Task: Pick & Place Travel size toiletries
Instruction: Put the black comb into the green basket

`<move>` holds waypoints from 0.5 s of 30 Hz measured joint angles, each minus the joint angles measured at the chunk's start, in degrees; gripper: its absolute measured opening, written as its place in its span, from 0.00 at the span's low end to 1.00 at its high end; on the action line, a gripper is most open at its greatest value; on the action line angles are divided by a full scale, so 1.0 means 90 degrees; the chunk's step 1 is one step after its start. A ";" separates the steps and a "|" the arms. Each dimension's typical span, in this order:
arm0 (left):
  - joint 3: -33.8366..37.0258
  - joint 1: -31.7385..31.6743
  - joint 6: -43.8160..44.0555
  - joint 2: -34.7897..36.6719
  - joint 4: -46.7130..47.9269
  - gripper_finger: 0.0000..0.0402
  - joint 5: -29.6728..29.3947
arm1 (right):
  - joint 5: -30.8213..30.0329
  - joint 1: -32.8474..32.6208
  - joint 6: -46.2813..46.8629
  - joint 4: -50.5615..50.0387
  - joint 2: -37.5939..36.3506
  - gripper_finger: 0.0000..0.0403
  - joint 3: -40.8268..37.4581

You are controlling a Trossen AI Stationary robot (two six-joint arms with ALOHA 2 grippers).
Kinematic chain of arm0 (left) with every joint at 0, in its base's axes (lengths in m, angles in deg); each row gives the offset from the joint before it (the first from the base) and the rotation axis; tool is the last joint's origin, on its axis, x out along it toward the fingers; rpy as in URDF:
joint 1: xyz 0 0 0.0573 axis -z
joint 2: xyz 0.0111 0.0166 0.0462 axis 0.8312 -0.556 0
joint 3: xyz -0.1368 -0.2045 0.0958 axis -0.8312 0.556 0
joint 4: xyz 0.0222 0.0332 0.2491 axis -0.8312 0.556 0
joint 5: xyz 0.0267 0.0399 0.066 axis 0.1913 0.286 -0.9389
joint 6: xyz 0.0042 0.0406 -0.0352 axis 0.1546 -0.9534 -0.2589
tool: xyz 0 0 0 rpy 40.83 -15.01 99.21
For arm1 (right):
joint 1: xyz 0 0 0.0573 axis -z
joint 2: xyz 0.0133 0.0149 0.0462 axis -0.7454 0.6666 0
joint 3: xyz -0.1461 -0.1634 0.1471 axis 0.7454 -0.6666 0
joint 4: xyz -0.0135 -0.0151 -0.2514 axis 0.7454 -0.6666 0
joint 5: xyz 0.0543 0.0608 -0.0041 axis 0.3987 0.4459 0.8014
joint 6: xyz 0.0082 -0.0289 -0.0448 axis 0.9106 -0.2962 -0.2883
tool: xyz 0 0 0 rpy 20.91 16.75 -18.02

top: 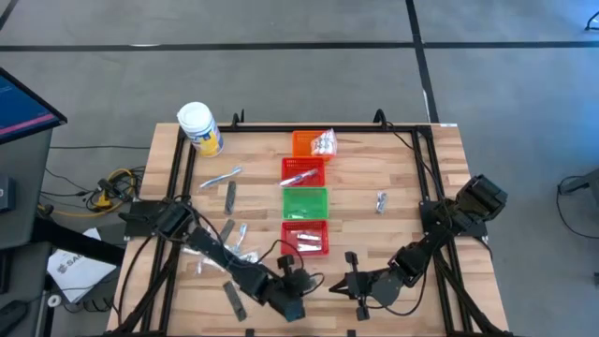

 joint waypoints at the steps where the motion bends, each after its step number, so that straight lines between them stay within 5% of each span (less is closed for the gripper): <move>1: 0.0004 -0.0041 -0.0019 -0.0021 0.0053 0.00 0.0076 | 0.0000 -0.0004 0.0003 0.0000 0.0000 0.00 0.0000; 15: 0.0002 -0.0295 -0.1138 -0.0196 -0.0713 0.00 0.0683 | -0.0007 -0.0043 0.0137 -0.0155 0.0000 0.00 -0.0002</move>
